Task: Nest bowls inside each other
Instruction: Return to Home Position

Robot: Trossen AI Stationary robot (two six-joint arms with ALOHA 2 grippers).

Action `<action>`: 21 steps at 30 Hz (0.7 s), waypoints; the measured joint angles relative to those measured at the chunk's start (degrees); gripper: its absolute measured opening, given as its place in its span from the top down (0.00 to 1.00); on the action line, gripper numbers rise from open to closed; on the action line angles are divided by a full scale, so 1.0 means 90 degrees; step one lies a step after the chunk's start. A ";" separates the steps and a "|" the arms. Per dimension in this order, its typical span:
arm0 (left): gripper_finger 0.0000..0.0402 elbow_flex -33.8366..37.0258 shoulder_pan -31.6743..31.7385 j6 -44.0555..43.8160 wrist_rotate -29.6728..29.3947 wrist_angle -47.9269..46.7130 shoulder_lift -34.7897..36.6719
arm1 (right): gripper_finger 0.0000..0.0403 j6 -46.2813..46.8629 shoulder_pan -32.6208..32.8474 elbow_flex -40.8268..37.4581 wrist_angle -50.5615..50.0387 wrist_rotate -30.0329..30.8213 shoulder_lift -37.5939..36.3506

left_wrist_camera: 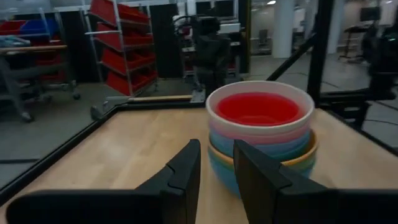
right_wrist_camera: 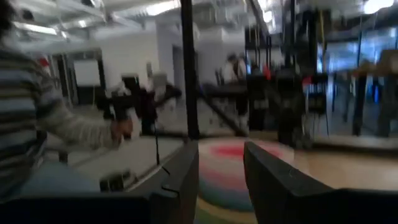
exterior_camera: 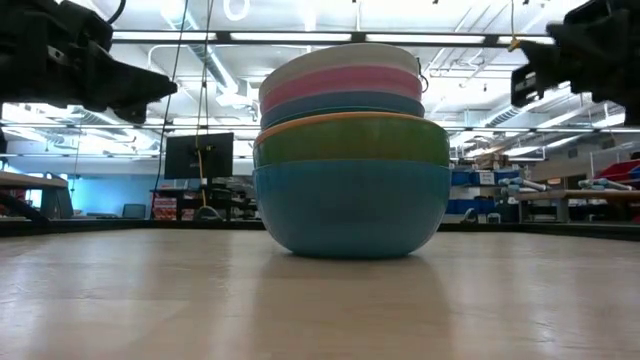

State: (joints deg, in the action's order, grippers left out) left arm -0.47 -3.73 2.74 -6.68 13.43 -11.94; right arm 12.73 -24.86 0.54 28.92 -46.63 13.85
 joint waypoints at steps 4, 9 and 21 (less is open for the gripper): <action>0.74 0.0000 0.0000 0.0170 -0.0293 -0.0029 0.0000 | 0.71 -0.0691 0.0102 0.0000 -0.0663 -0.0078 0.0000; 0.74 0.0002 -0.0002 0.0195 -0.0882 -0.0068 0.0000 | 0.71 -0.1275 0.0126 -0.0002 -0.1560 -0.0066 0.0002; 0.74 0.0002 0.0000 0.0307 -0.1033 -0.0121 0.0000 | 0.71 -0.1385 0.0126 -0.0002 -0.1612 0.0341 0.0000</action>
State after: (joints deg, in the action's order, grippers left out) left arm -0.45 -3.73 5.50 -15.97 12.34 -11.94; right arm 0.26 -23.73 0.51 14.41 -43.56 13.85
